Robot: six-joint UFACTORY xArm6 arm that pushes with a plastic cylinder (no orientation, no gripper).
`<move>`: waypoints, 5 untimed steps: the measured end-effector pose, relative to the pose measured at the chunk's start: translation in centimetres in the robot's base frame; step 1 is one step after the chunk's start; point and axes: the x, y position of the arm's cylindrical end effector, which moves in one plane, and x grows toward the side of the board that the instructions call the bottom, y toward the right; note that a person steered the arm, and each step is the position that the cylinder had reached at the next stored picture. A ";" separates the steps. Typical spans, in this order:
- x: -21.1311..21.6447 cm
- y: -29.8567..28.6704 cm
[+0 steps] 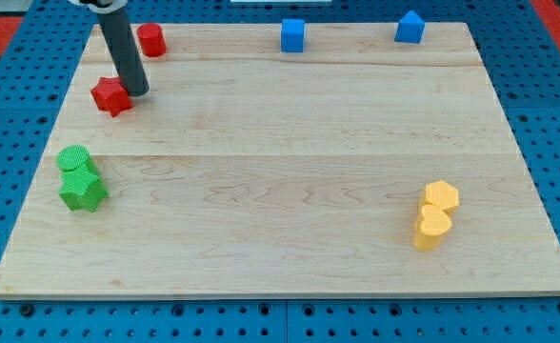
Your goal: Slide red star towards the left side of the board
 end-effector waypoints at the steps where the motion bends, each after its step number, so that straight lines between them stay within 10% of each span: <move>1: 0.0 3.2; 5: 0.5 10.7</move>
